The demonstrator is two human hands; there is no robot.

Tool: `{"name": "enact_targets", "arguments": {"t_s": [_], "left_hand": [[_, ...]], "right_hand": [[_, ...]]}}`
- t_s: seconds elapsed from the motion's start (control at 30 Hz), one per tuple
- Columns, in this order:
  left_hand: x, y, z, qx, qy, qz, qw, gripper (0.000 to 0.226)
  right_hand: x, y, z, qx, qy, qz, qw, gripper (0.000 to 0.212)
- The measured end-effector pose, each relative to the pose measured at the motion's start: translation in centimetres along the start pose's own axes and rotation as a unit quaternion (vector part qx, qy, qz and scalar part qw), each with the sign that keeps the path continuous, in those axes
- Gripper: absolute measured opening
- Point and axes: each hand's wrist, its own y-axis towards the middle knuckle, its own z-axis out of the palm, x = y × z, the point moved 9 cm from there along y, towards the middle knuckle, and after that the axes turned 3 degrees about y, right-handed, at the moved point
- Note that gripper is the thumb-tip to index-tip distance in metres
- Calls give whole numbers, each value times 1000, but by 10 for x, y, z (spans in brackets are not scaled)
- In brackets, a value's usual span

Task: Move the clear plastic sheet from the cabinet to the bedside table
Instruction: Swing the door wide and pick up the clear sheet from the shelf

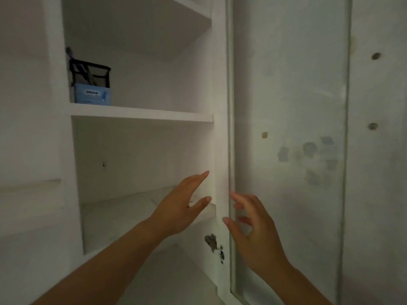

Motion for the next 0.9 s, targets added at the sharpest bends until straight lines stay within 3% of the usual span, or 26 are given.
{"name": "enact_targets", "arguments": {"t_s": [0.3,0.63,0.8,0.9], "left_hand": [[110,1,-34,-34,12,-59,998,56],[200,40,-7,-53,-59,-204,976,48],[230,64,-10,-103,-64,-264,957,47],[251,77,-30,-180,-52,-290,938,47]], "right_hand": [[-29,42,102,23,-3,-15,1000,44],[-88,116,182,95,-48,-39,994,44],[-107,175,208,87,-20,-58,994,46],[-110,214,218,77,-18,-73,994,47]]}}
